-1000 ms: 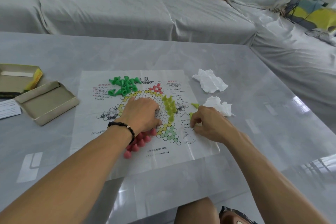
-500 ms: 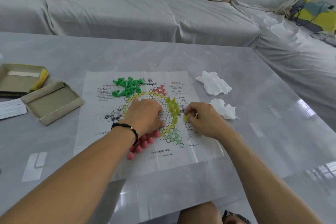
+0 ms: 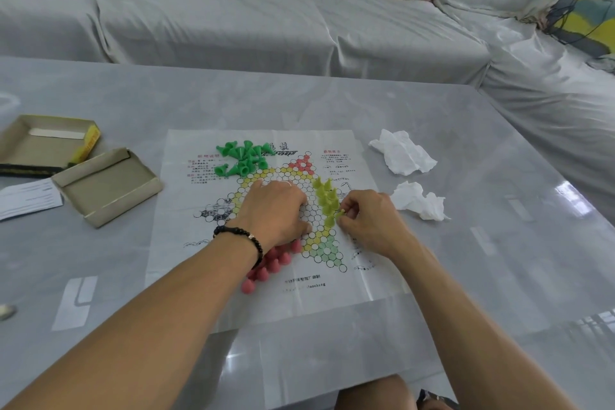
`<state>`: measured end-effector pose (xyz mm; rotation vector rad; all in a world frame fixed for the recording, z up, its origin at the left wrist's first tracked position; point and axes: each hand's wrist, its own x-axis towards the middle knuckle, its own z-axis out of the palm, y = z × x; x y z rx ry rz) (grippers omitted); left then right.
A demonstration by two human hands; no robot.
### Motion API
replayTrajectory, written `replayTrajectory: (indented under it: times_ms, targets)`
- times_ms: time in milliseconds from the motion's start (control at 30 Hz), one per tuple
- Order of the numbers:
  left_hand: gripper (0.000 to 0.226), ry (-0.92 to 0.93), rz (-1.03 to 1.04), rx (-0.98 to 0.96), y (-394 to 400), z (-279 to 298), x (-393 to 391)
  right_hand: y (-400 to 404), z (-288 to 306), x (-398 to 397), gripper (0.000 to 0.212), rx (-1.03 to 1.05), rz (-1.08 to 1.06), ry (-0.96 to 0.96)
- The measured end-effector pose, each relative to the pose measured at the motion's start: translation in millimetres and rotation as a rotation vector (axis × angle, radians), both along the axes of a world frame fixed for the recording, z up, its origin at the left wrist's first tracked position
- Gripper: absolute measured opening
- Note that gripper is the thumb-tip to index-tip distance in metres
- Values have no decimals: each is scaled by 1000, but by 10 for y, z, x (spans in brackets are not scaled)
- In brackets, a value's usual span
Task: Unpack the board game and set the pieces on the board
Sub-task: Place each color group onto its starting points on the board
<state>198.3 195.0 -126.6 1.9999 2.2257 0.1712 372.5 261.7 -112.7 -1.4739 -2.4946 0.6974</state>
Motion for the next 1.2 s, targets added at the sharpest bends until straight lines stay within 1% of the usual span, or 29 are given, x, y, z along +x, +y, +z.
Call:
replayTrajectory:
  times_ms: [133, 267, 367, 533, 633, 733, 900, 1000, 1067, 1200]
  targets:
    - [40, -2, 2, 3, -1, -3, 0, -18, 37, 33, 11, -12, -10, 17]
    - [40, -5, 2, -13, -12, 11, 14, -42, 171, 258, 22, 20, -33, 27]
    - [40, -7, 1, -32, -33, 42, 24, -69, 268, 431, 21, 0, -44, -35]
    - [42, -23, 21, -58, -60, 93, 38, -155, 293, 552, 16, -38, -10, -210]
    - [42, -38, 26, -68, -58, 104, 44, -166, 259, 534, 19, -30, 2, -224]
    - [43, -36, 19, -75, -64, 121, 48, -158, 265, 491, 15, -1, 25, -179]
    - [41, -21, 5, -87, -68, 118, 31, -26, 322, 345, 13, 38, -22, 29]
    - [42, 2, -4, -68, -66, 144, 25, 111, 313, 230, 8, 51, -58, 146]
    - [44, -1, -6, -50, -66, 165, 22, 207, 288, 158, 7, 40, -69, 168]
    - [49, -8, -14, -57, -61, 179, 17, 365, 216, 29, 7, 36, -48, 132]
